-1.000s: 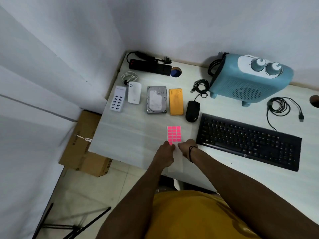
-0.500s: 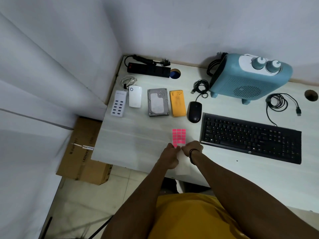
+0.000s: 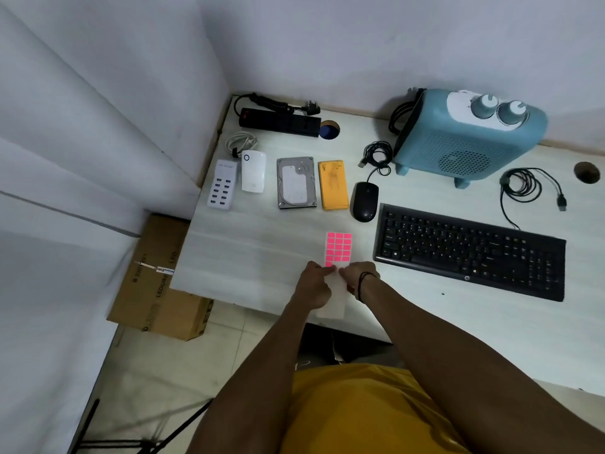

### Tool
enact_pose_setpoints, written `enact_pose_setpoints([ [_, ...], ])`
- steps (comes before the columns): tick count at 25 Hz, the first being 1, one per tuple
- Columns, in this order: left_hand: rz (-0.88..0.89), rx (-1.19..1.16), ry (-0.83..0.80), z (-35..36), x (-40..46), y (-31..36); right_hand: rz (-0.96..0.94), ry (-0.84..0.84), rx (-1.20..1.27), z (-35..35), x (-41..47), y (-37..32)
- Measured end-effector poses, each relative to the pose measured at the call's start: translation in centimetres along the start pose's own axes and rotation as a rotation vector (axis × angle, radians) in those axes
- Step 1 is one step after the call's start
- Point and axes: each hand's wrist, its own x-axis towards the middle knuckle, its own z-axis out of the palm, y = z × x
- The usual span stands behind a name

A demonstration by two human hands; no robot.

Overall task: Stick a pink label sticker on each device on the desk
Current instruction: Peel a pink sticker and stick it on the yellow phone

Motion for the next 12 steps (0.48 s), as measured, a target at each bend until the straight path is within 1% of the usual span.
enact_pose_setpoints([
  [1,-0.056,-0.065,0.063,-0.5,-0.8,0.6,-0.058,-0.025,-0.048,-0.4,-0.4,-0.2],
  [2,-0.119,-0.188,0.128,-0.9,-1.3,0.8,-0.087,-0.067,-0.020,-1.0,-0.2,0.1],
  [3,-0.205,-0.381,0.165,-1.4,-1.8,1.2,-0.076,-0.130,0.016,-1.8,-0.9,-0.2],
  [5,-0.366,-0.792,0.150,-1.9,-2.3,2.1,-0.093,-0.238,0.085,-3.2,-1.9,-0.5],
  [6,-0.390,-0.946,0.153,-2.3,-2.4,2.5,-0.114,-0.268,0.089,-3.7,-2.1,-0.9],
  [7,-0.384,-1.009,0.183,-2.7,-2.7,2.9,-0.145,-0.265,0.073,-4.0,-2.8,-1.2],
  [8,-0.365,-1.037,0.223,-3.1,-2.9,3.3,-0.235,-0.198,0.009,-4.2,-3.2,-1.5],
  [9,-0.356,-1.059,0.269,-3.5,-3.3,3.7,-0.360,-0.080,-0.093,-4.4,-4.0,-1.7],
  [10,-0.347,-1.083,0.310,-3.7,-3.6,4.1,-0.532,0.056,-0.204,-4.6,-4.7,-1.9],
  [11,-0.347,-1.101,0.341,-3.9,-3.8,4.4,-0.714,0.155,-0.300,-4.7,-5.5,-2.1],
  [12,-0.346,-1.122,0.356,-4.0,-4.0,4.6,-0.874,0.194,-0.362,-4.6,-6.2,-2.4],
])
